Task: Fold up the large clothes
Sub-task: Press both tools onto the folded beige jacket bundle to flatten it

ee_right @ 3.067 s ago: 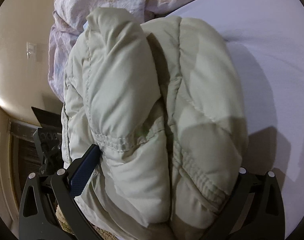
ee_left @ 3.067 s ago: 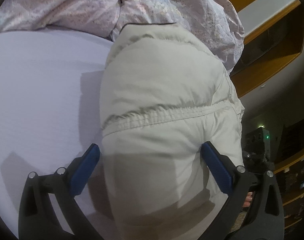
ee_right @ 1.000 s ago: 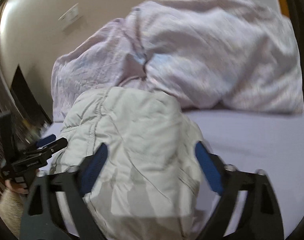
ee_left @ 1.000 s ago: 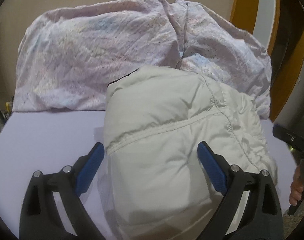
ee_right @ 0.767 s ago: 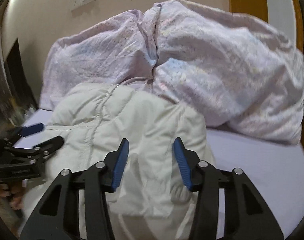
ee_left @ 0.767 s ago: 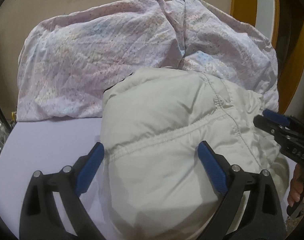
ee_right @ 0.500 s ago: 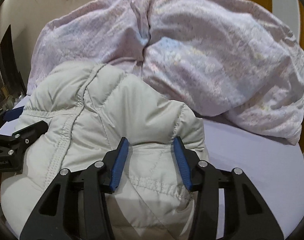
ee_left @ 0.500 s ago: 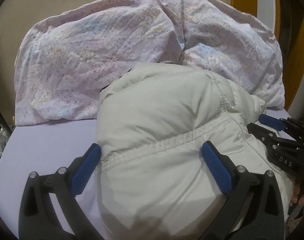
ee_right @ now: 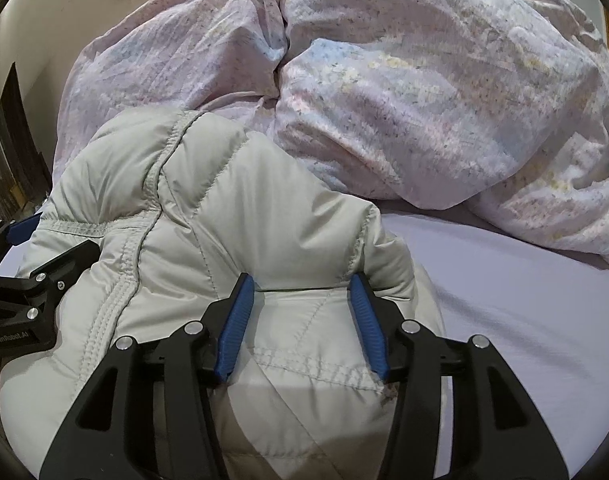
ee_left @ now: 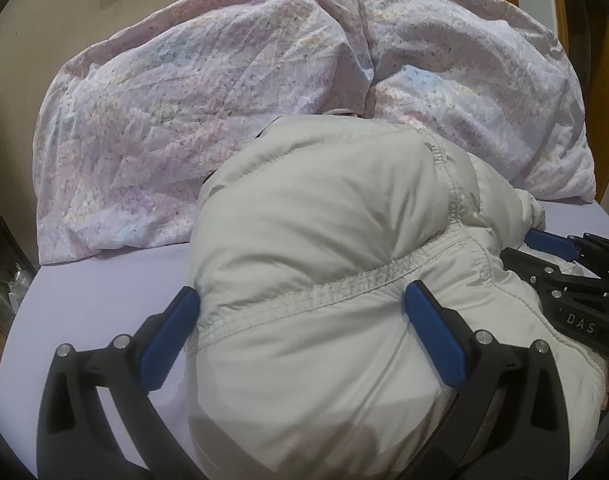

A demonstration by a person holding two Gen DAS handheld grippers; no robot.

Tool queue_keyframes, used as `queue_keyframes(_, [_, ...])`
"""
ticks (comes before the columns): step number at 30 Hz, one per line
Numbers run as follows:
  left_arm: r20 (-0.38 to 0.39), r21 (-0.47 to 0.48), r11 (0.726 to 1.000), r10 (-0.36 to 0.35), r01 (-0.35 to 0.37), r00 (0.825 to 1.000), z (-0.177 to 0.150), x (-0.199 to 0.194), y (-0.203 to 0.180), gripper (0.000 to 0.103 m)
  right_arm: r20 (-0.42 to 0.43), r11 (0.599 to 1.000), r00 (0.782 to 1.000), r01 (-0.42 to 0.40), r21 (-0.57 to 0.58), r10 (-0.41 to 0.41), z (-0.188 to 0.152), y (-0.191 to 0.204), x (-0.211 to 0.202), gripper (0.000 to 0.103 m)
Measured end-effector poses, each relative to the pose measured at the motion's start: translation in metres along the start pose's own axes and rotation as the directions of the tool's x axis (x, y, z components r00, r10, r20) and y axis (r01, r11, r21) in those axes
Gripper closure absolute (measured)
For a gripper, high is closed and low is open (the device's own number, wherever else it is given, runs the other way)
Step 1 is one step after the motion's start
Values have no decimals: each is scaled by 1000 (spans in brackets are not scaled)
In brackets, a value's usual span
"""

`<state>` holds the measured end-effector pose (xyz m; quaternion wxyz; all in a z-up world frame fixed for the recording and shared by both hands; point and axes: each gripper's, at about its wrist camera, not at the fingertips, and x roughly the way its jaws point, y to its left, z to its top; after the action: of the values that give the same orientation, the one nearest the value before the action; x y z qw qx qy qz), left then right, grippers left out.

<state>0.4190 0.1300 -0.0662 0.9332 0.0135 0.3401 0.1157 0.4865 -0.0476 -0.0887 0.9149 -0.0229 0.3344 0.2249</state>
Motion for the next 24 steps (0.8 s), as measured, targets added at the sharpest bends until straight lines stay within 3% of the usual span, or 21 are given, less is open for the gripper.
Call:
queue_keyframes(9, [13, 7, 1000, 21, -21, 1000, -1, -5, -1, 2, 17, 999, 999, 44, 20, -45, -1, 2, -12, 47])
queue_keyframes(16, [21, -24, 999, -39, 40, 999, -11, -41, 13, 2, 54, 999, 999, -8, 51, 6, -17, -3, -65, 46])
queue_keyframes(20, [33, 3, 999, -41, 41, 999, -21, -56, 15, 2, 20, 999, 1000, -13, 35, 13, -30, 0, -71, 46])
queue_keyframes(24, [-10, -6, 999, -50, 50, 999, -25, -47, 12, 2, -36, 997, 999, -13, 70, 16, -39, -7, -55, 32])
